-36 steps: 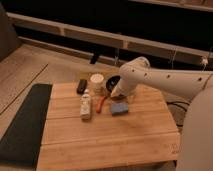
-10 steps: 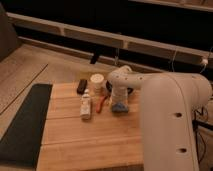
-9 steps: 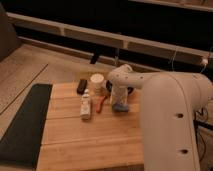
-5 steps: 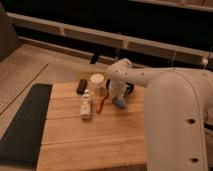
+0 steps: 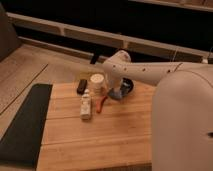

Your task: Place the white sponge in the ceramic bowl

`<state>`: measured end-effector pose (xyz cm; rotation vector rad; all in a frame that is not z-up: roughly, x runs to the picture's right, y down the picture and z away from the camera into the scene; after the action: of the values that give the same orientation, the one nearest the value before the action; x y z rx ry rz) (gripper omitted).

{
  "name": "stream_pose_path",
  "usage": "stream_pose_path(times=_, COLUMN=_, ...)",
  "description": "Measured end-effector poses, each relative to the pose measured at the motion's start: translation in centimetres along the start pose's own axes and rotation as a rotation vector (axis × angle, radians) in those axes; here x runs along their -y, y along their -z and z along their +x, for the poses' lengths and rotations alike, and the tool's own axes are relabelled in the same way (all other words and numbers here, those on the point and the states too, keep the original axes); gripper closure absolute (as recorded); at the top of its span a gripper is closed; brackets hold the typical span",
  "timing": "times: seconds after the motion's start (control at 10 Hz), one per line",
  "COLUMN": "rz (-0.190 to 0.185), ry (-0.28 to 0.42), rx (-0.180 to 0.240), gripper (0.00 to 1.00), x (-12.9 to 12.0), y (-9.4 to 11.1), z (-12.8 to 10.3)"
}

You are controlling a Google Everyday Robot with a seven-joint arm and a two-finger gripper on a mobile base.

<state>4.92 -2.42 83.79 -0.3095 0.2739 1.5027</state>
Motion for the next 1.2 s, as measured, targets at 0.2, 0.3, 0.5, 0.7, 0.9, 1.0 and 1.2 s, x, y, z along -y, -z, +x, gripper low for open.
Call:
stream_pose_path(times=0.2, rz=0.047, ry=0.012, rx=0.055, gripper=1.0, x=1.7, y=0.9, z=-2.6)
stream_pose_path(times=0.3, rz=0.058, ry=0.02, rx=0.07, gripper=1.0, x=2.4, y=0.8, z=-3.5)
stream_pose_path(times=0.5, rz=0.061, ry=0.034, rx=0.09, gripper=1.0, x=3.6, y=-0.3, z=-4.9)
stream_pose_path(times=0.7, rz=0.026, ry=0.031, rx=0.091, gripper=1.0, x=4.4, y=-2.2, z=-5.6)
stream_pose_path(times=0.9, rz=-0.029, ry=0.021, rx=0.07, gripper=1.0, x=5.1, y=-4.8, z=-5.5)
stream_pose_path(times=1.0, rz=-0.037, ry=0.033, rx=0.051, gripper=1.0, x=5.8, y=-6.4, z=-5.2)
stream_pose_path(times=1.2, rz=-0.023, ry=0.048, rx=0.004, gripper=0.99, x=8.5, y=-9.3, z=-4.6)
